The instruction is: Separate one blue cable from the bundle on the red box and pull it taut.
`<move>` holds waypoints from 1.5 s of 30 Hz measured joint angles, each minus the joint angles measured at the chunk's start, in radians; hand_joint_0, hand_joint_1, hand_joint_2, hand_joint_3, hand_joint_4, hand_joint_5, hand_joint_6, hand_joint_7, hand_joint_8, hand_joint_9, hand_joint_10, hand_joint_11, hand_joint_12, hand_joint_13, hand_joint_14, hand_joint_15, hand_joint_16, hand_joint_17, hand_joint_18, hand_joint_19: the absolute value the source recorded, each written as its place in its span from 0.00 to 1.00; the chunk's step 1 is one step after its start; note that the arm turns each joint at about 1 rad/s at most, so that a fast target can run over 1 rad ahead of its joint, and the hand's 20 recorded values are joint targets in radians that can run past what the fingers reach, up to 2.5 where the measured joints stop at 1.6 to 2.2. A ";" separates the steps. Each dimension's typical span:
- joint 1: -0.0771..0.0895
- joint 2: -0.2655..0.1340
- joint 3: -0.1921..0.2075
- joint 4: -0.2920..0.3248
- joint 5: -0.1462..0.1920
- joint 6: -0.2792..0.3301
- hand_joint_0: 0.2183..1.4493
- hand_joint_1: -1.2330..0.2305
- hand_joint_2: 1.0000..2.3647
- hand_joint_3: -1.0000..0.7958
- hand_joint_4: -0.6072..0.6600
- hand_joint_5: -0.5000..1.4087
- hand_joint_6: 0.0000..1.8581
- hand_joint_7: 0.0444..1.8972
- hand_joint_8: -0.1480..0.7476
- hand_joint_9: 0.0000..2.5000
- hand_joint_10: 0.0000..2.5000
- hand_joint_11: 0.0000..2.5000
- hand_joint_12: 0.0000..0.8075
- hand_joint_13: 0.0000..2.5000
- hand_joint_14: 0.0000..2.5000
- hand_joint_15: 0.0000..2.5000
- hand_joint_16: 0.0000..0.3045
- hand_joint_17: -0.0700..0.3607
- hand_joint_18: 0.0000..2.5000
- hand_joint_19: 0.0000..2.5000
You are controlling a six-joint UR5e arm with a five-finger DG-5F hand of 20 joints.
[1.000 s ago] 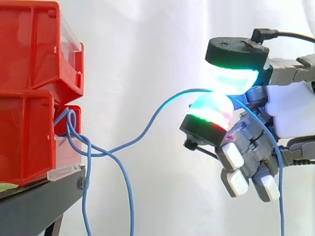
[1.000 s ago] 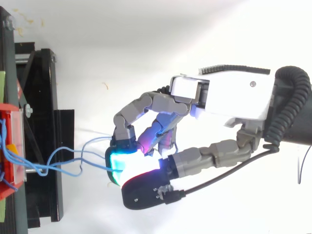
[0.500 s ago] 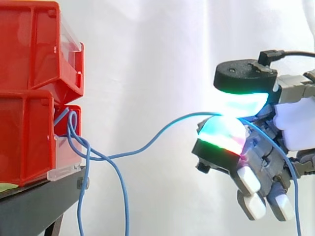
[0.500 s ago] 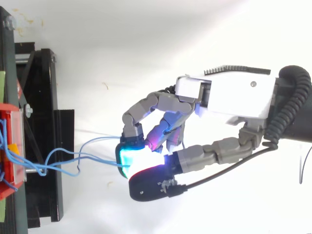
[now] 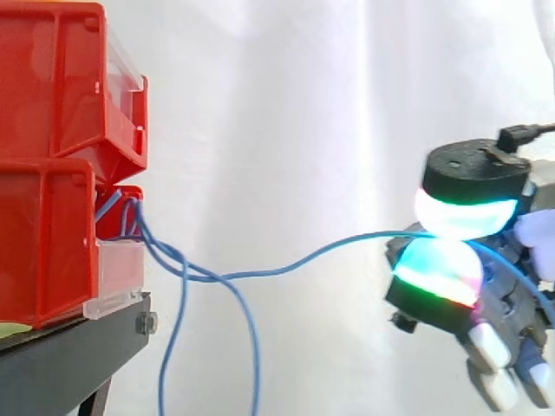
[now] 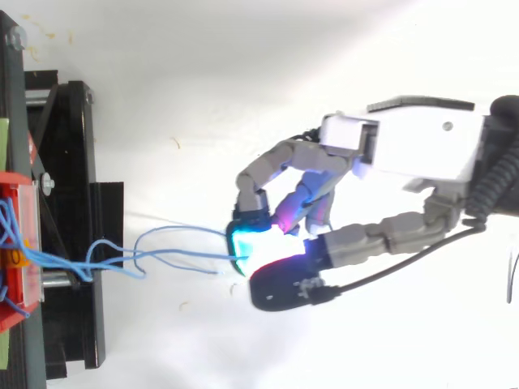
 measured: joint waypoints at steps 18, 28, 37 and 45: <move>0.007 0.095 -0.161 0.219 0.080 0.031 0.33 0.29 0.00 0.62 0.46 0.20 0.49 0.62 0.64 0.42 0.00 0.25 0.54 0.39 0.00 0.18 0.18 0.45 0.43 0.17; 0.006 0.096 -0.162 0.225 0.080 0.030 0.32 0.30 0.03 0.61 0.46 0.20 0.49 0.60 0.64 0.43 0.00 0.25 0.55 0.38 0.00 0.18 0.19 0.46 0.42 0.17; 0.006 0.095 -0.162 0.225 0.079 0.030 0.28 0.30 0.13 0.58 0.46 0.20 0.49 0.58 0.64 0.45 0.00 0.26 0.55 0.40 0.00 0.18 0.19 0.46 0.43 0.16; 0.006 0.095 -0.162 0.225 0.081 0.030 0.27 0.29 0.16 0.58 0.46 0.20 0.49 0.58 0.64 0.46 0.00 0.26 0.54 0.41 0.00 0.19 0.19 0.46 0.43 0.16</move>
